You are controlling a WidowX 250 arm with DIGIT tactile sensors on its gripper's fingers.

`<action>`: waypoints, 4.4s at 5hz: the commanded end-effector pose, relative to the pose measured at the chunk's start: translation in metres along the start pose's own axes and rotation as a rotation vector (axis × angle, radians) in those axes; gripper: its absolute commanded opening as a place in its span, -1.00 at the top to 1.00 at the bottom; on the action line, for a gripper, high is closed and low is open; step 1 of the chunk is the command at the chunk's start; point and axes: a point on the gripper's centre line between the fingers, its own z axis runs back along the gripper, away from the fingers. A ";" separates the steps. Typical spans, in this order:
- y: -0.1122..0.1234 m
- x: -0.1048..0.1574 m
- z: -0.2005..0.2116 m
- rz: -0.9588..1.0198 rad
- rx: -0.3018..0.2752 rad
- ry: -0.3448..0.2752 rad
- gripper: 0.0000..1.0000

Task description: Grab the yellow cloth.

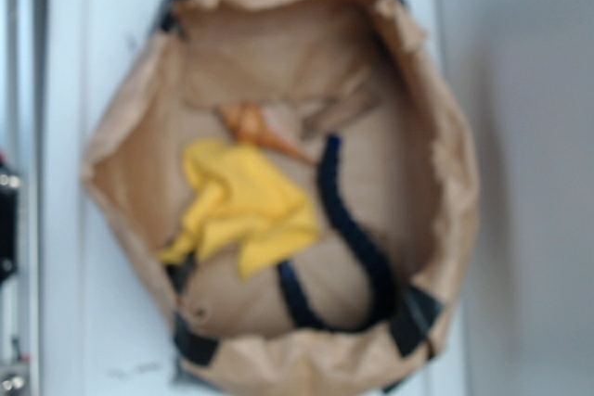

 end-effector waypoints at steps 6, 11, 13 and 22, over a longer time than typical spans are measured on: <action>0.008 0.135 -0.071 0.099 0.110 0.031 -1.00; 0.054 0.122 -0.129 0.116 0.174 0.033 -1.00; 0.063 0.085 -0.165 0.012 0.203 0.071 -1.00; 0.101 0.079 -0.151 -0.123 0.056 0.098 -1.00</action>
